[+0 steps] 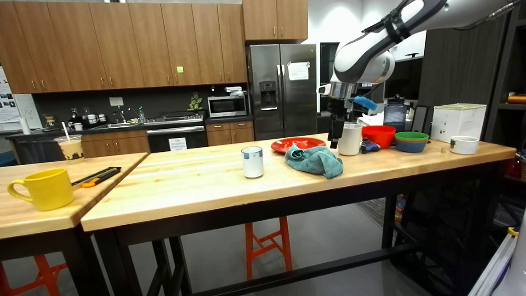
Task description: Unfold the light blue towel.
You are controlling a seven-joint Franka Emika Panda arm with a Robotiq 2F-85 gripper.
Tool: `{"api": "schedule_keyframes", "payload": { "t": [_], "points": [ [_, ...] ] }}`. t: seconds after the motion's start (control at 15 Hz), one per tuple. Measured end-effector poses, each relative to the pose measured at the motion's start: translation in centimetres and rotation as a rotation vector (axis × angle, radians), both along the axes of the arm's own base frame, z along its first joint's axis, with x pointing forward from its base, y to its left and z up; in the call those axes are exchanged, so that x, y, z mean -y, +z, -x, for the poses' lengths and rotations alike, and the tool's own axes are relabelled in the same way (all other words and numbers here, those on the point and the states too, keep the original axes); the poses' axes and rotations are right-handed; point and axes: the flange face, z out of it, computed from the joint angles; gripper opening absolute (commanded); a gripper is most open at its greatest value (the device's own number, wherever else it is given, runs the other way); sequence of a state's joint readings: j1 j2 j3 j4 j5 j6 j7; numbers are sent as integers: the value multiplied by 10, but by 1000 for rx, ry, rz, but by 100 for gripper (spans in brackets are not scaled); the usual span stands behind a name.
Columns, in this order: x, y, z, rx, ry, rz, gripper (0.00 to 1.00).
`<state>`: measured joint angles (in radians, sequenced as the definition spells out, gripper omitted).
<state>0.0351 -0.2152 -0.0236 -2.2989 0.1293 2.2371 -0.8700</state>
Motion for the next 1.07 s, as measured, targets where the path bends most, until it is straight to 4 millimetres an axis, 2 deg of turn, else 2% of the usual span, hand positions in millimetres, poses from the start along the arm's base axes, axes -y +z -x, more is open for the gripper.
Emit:
{"api": "schedule_keyframes", "payload": {
  "t": [0.4,0.8,0.87,0.93,1.07],
  "points": [
    [6,-3,3,75,70,16,100],
    [-11,-20,7,145,200,-35,100],
    [-13,-21,7,152,217,-41,92],
    [-14,-23,8,159,230,-45,74],
    [-14,-25,8,167,252,-54,61]
  ]
}}
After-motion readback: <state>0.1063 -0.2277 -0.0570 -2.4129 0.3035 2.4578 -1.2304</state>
